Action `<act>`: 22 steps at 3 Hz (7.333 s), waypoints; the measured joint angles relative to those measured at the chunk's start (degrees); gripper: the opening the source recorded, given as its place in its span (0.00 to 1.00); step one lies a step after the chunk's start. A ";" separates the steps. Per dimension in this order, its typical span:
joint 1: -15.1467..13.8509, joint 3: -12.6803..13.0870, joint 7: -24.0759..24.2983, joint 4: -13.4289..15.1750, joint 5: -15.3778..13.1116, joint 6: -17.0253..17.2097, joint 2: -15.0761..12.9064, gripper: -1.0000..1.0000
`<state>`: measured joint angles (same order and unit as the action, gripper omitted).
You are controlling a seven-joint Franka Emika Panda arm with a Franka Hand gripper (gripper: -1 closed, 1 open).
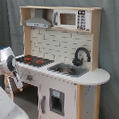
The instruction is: Play with the kitchen
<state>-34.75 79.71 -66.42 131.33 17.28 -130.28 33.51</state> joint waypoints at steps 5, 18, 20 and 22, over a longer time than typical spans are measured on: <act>-11.50 9.48 -4.72 0.22 0.00 -0.01 -7.16 0.00; -6.23 13.32 24.45 -1.36 0.56 -7.22 -4.47 1.00; -1.37 6.21 27.37 -1.44 -5.49 -0.81 -0.30 1.00; 3.78 1.77 30.55 -1.48 -9.83 5.92 5.45 1.00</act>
<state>-30.96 81.48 -35.87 129.85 7.45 -124.36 38.96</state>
